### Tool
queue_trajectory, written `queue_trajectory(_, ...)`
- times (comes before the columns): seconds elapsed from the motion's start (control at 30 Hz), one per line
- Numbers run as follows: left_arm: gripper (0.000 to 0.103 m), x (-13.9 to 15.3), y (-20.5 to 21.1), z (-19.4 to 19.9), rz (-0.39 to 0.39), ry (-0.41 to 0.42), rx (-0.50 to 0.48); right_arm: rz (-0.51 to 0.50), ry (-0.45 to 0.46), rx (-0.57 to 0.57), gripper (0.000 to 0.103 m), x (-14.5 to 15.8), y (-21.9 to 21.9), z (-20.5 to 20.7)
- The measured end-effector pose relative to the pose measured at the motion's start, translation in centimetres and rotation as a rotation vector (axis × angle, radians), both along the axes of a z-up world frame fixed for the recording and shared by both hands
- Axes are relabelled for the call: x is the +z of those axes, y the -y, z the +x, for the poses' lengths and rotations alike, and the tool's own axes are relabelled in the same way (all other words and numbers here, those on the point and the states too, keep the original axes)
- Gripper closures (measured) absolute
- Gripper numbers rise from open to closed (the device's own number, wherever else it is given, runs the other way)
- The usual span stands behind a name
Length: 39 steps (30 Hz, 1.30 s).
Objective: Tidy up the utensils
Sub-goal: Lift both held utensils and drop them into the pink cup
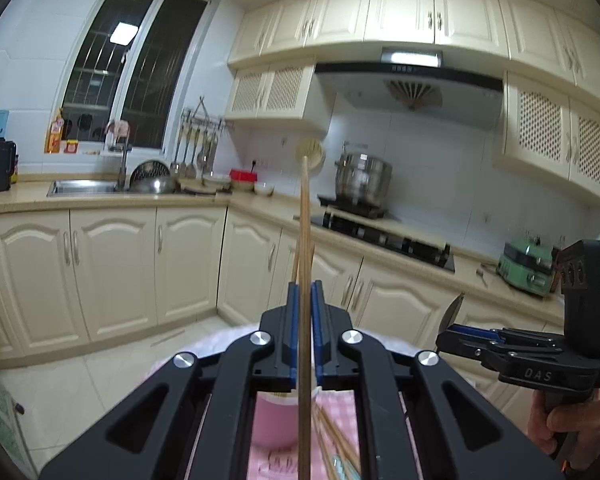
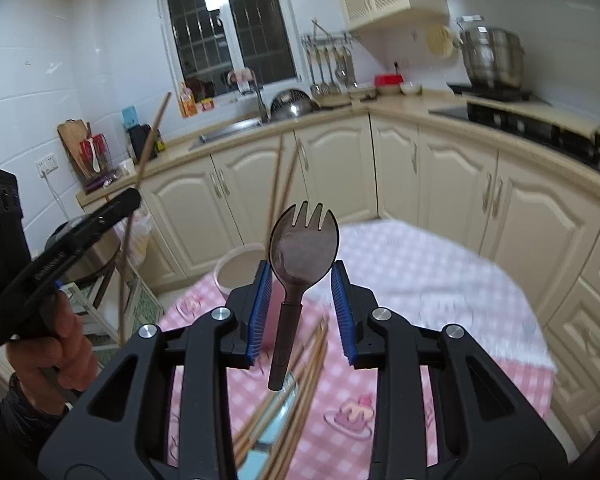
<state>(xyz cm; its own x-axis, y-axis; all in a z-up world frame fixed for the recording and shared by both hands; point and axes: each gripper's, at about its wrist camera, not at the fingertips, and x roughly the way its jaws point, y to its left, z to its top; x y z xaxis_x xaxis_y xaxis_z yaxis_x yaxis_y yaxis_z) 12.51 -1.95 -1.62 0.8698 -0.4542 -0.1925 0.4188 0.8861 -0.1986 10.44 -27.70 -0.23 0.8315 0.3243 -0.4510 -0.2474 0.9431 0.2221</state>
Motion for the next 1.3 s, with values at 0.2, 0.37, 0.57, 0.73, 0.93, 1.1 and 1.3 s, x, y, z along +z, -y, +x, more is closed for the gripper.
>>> queue_trajectory(0.2,0.097,2.7,0.4,2.3,-0.05,0.078,0.003,-0.014,0.085,0.021,0.073,4.4,-1.3,1.8)
queue_trajectory(0.37,0.097,4.2,1.3,5.2,-0.077,0.125,0.01,-0.019,0.106,0.038,0.073,6.3,-2.2,4.1)
queue_trajectory(0.57,0.097,3.3,2.5,8.2,-0.09,0.123,0.023,-0.013,0.092,0.064,0.073,6.2,-3.4,7.0)
queue_trajectory(0.73,0.097,1.7,2.9,9.7,-0.09,0.107,0.028,-0.025,0.067,0.067,0.073,5.1,-4.4,8.7)
queue_trajectory(0.93,0.097,0.0,2.7,11.1,-0.091,0.096,0.048,-0.036,0.034,0.062,0.073,3.4,-4.9,10.2)
queue_trajectory(1.1,0.097,-1.4,2.9,11.8,-0.058,0.082,0.053,-0.051,-0.01,0.073,0.071,1.8,-5.4,11.0)
queue_trajectory(1.3,0.048,-2.6,1.4,11.2,-0.057,0.046,0.075,-0.005,-0.047,0.038,0.033,0.5,-4.1,10.7)
